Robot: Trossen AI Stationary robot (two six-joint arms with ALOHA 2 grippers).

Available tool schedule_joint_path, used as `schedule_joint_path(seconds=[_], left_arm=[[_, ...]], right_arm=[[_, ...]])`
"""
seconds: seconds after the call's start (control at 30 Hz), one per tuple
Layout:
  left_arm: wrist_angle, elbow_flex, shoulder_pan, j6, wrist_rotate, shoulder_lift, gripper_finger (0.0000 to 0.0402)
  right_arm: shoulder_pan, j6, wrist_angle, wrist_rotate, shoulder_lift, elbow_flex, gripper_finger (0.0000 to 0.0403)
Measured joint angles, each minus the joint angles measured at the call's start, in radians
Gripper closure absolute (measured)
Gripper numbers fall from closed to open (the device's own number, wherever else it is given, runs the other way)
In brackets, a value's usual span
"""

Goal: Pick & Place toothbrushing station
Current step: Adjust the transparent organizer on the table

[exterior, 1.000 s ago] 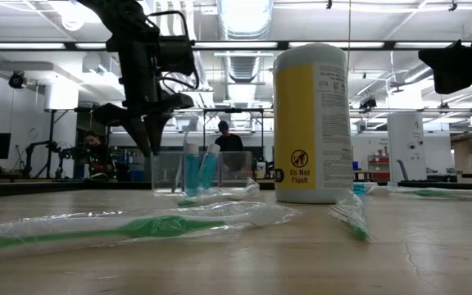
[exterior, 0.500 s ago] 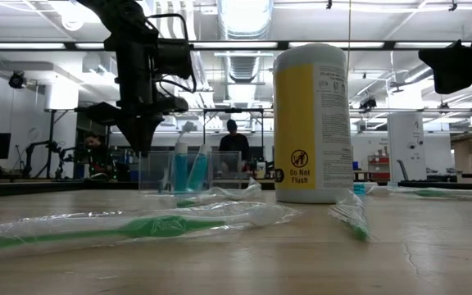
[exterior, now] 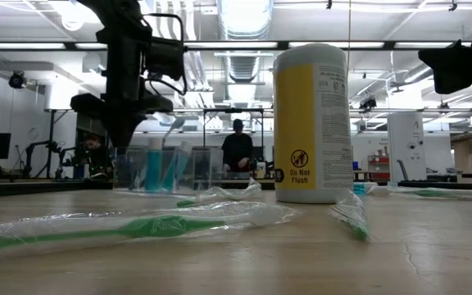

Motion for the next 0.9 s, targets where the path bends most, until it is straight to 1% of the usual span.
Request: schedule_joint_path(seconds=[0.2,0.57,0.77,0.9], left_arm=[[-0.055,0.000,0.000,-0.024,-0.010,-0.025,0.0384],[-0.066,0.000,0.000,-0.036,-0.010,-0.030,0.0380],[-0.065,-0.001,0.000,-0.041,-0.012,-0.030,0.0376],[-0.065,-0.027,0.000,-0.066,-0.004,-0.030,0.0372]], right_arm=[[0.000,0.000,0.000,0.000,0.000,0.000,0.0058],[0.000,0.000,0.000,0.000,0.000,0.000,0.0053],[0.000,0.000,0.000,0.000,0.000,0.000,0.0057],[0.000,0.000,0.000,0.000,0.000,0.000,0.0056]])
